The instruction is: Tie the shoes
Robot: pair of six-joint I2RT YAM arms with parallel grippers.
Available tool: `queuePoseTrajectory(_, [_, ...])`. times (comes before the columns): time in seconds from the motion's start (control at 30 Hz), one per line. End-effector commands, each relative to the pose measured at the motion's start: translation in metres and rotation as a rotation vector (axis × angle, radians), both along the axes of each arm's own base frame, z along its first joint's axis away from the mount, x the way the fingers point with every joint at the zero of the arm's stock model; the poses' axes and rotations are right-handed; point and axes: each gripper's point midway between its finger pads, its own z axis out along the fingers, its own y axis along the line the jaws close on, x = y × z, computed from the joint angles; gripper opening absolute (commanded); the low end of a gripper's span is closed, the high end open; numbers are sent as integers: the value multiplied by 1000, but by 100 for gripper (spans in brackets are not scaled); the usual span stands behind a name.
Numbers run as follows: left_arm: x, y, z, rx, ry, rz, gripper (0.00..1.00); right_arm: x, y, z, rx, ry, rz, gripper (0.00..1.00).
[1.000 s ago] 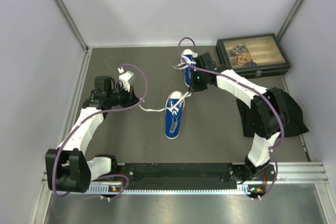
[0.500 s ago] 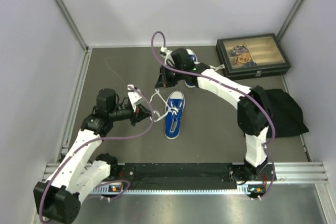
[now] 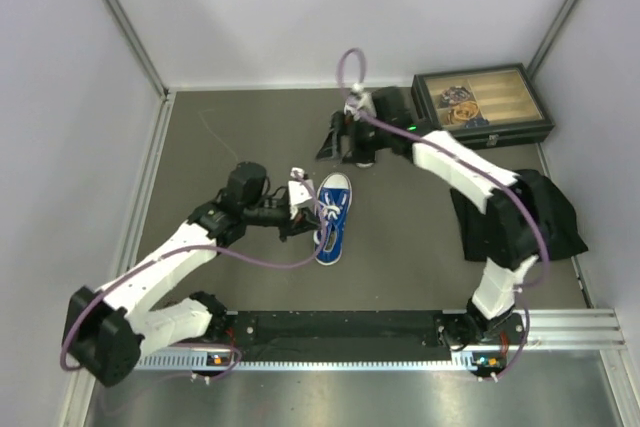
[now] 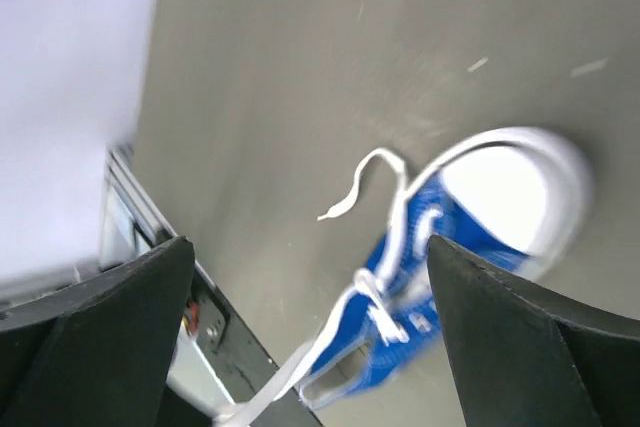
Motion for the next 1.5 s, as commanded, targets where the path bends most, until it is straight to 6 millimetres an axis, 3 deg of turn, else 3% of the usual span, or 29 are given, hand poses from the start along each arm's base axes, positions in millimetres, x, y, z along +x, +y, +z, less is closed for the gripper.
queuePoseTrajectory(0.0, [35, -48, 33, -45, -152, -45, 0, 15, -76, 106, 88, -243, -141, 99])
queuePoseTrajectory(0.07, [42, -69, 43, -57, -172, -73, 0, 15, -111, 104, 32, -253, -198, 99])
queuePoseTrajectory(0.1, [48, -79, 28, -34, -137, -86, 0, 8, -124, 107, 11, -274, -222, 99])
queuePoseTrajectory(0.17, [54, -98, 32, -40, -138, -98, 0, -1, -144, 102, -36, -274, -243, 99])
queuePoseTrajectory(0.2, [59, -105, 17, -21, -111, -99, 0, -7, -156, 101, -53, -283, -265, 99])
queuePoseTrajectory(0.27, [64, -118, 15, -26, -96, -102, 0, -19, -167, 88, -94, -274, -261, 99])
queuePoseTrajectory(0.33, [72, -125, -7, 8, -43, -90, 0, -30, -173, 93, -99, -309, -261, 99])
queuePoseTrajectory(0.37, [79, -129, -4, 5, -22, -64, 3, -35, -176, 92, -109, -318, -257, 99])
queuePoseTrajectory(0.43, [88, -135, -15, 26, 9, -48, 20, -44, -182, 91, -119, -336, -260, 99])
queuePoseTrajectory(0.5, [91, -135, -2, 16, 12, -52, 32, -49, -184, 85, -137, -342, -246, 99])
queuePoseTrajectory(0.53, [90, -132, 3, 9, 18, -54, 42, -49, -185, 83, -144, -343, -240, 99])
queuePoseTrajectory(0.63, [88, -108, 21, -21, 74, -45, 51, -51, -184, 70, -163, -340, -198, 99])
queuePoseTrajectory(0.7, [101, -73, 31, -54, 94, 21, 56, -51, -178, 59, -156, -339, -153, 99])
queuePoseTrajectory(0.73, [112, -44, 22, -53, 129, 80, 57, -54, -173, 56, -145, -341, -122, 99])
queuePoseTrajectory(0.8, [120, -12, 23, -61, 101, 130, 58, -59, -163, 44, -143, -361, -45, 95])
queuePoseTrajectory(0.83, [128, 15, 12, -56, 116, 180, 57, -63, -157, 38, -157, -368, -9, 95])
queuePoseTrajectory(0.93, [143, 53, -3, 3, 74, 262, 57, -78, -132, 12, -227, -387, 140, 92])
queuePoseTrajectory(1.03, [151, 73, -16, -8, 183, 300, 57, -89, -105, -12, -292, -385, 248, 89])
queuePoseTrajectory(1.17, [143, 69, -34, -14, 317, 232, 56, -98, -76, -41, -350, -345, 346, 82])
queuePoseTrajectory(1.2, [139, 69, -46, -4, 375, 221, 56, -102, -69, -47, -365, -359, 394, 81])
queuePoseTrajectory(1.23, [141, 68, -49, 5, 378, 215, 56, -103, -67, -60, -391, -336, 417, 80])
queuePoseTrajectory(1.4, [162, 71, -89, 125, 417, 294, 54, -105, -59, -81, -400, -304, 440, 70])
queuePoseTrajectory(1.47, [167, 63, -98, 162, 417, 297, 54, -108, -60, -85, -402, -296, 440, 66])
